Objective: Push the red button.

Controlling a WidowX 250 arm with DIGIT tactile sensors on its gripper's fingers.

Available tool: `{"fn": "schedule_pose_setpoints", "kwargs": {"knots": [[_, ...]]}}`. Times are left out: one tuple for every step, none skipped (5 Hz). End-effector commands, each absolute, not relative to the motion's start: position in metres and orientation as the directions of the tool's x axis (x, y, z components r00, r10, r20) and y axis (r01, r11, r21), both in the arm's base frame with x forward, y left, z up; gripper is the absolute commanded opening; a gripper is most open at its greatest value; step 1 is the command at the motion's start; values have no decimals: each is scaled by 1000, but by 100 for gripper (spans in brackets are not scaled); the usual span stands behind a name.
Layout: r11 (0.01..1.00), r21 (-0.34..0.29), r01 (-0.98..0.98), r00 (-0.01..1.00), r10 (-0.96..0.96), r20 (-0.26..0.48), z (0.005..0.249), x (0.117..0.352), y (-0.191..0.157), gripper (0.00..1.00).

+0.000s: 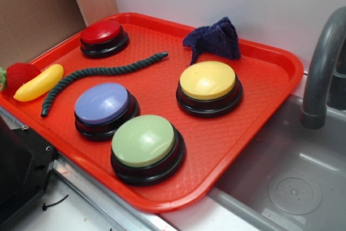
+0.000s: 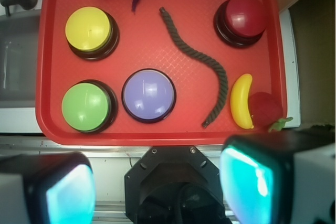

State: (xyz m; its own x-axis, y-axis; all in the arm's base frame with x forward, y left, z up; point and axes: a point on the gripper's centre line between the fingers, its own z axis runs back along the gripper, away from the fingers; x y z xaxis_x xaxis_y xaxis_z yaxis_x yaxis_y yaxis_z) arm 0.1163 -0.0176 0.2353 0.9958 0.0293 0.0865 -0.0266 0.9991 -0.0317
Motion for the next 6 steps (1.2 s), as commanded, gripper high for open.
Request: {"fn": "schedule_pose_setpoints", "kwargs": {"knots": [[999, -32, -27, 996, 29, 86, 235, 116, -18, 100], [982, -21, -189, 982, 189, -11, 197, 166, 20, 100], [927, -15, -375, 926, 375, 46, 178, 210, 51, 100], [909, -72, -411, 907, 416, 61, 153, 258, 80, 100], [906, -65, -418, 898, 423, 118, 119, 281, 102, 100], [910, -35, -413, 899, 413, 144, 96, 288, 126, 100]]}}
